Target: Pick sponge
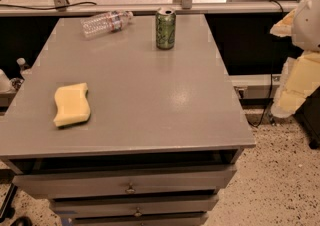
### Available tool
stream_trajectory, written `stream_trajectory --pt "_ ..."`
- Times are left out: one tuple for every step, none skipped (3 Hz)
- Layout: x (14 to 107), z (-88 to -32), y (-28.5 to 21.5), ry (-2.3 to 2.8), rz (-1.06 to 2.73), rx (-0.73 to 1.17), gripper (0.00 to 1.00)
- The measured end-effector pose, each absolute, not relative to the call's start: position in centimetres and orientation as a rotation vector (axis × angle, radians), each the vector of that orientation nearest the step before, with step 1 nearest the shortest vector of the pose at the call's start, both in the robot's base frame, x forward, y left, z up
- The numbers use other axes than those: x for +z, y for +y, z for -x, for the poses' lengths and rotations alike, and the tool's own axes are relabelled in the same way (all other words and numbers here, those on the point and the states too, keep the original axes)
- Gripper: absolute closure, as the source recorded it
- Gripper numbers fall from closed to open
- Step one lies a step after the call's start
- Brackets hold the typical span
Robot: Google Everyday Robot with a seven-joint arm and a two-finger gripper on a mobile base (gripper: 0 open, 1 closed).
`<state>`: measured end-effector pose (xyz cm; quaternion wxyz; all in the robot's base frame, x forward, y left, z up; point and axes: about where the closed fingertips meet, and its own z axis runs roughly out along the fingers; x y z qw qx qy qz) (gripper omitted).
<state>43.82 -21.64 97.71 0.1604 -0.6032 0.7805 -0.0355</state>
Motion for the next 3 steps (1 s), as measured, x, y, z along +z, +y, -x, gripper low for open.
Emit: stream_trajectory --pt "97.7 -43.8 -21.6 2.229 1.723 -0.102 0.0" --pt "97.5 -45.1 -22.5 2.194 1.681 -0.041 0.0" --pt "95.5 -48.0 -20.3 2.112 1.616 0.122 0.0"
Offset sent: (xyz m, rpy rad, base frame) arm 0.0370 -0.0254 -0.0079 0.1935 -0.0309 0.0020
